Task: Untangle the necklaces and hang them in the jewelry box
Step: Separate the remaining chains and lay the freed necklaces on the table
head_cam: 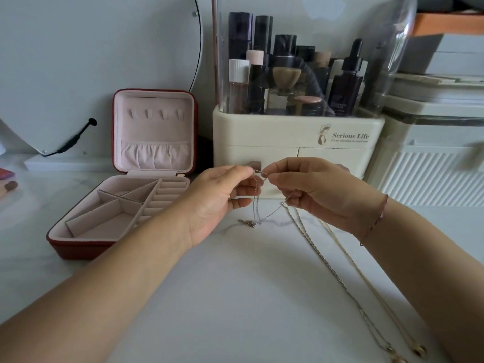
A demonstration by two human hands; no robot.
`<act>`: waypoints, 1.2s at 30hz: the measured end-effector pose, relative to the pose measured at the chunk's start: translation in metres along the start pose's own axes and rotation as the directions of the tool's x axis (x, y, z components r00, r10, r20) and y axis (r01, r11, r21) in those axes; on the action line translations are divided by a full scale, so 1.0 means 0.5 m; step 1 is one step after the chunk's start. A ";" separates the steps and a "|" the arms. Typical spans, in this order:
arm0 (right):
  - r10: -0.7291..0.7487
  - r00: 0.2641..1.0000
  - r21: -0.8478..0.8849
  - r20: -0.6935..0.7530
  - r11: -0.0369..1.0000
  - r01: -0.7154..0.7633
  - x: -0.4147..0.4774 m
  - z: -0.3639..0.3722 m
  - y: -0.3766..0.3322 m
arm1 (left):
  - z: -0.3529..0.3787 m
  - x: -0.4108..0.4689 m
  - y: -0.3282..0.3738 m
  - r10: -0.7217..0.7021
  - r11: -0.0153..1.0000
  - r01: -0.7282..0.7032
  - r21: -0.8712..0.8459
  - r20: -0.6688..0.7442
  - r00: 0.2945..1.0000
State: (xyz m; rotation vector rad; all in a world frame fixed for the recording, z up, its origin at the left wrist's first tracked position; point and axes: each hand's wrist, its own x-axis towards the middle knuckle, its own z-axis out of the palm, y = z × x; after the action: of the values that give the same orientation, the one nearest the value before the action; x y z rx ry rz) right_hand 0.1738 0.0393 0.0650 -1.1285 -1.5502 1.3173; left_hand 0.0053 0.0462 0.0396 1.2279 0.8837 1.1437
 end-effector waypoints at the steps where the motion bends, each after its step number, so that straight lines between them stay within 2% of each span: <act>1: -0.007 1.000 -0.023 0.002 1.000 0.007 -0.001 0.001 0.000 | 0.000 -0.001 0.000 0.004 1.000 -0.004 -0.003 0.004 1.000; 6: -0.065 0.994 -0.146 -0.090 0.988 0.051 -0.004 0.002 0.001 | -0.001 -0.003 0.001 0.007 1.000 -0.007 -0.001 0.016 1.000; 16: -0.046 0.997 -0.041 -0.056 0.998 0.043 0.001 -0.005 0.002 | 0.000 -0.010 0.007 -0.034 0.999 0.038 -0.034 0.109 0.993; 22: -0.039 0.998 -0.044 -0.051 0.998 0.037 0.000 -0.004 0.001 | 0.000 -0.008 0.005 0.003 1.000 -0.003 -0.004 0.050 0.999; 31: -0.076 0.991 -0.223 -0.112 0.974 0.049 -0.008 0.006 0.000 | -0.002 -0.007 0.008 0.062 0.998 -0.062 -0.013 0.025 0.998; 36: -0.103 0.991 -0.283 -0.082 0.956 0.076 -0.002 0.012 0.006 | -0.003 -0.008 0.004 0.126 0.987 -0.131 0.089 0.051 0.991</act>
State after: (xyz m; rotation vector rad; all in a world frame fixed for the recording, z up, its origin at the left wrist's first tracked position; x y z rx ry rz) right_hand 0.1689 0.0370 0.0613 -1.2585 -1.7315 0.9896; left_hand 0.0028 0.0427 0.0413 1.3981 0.8404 1.1832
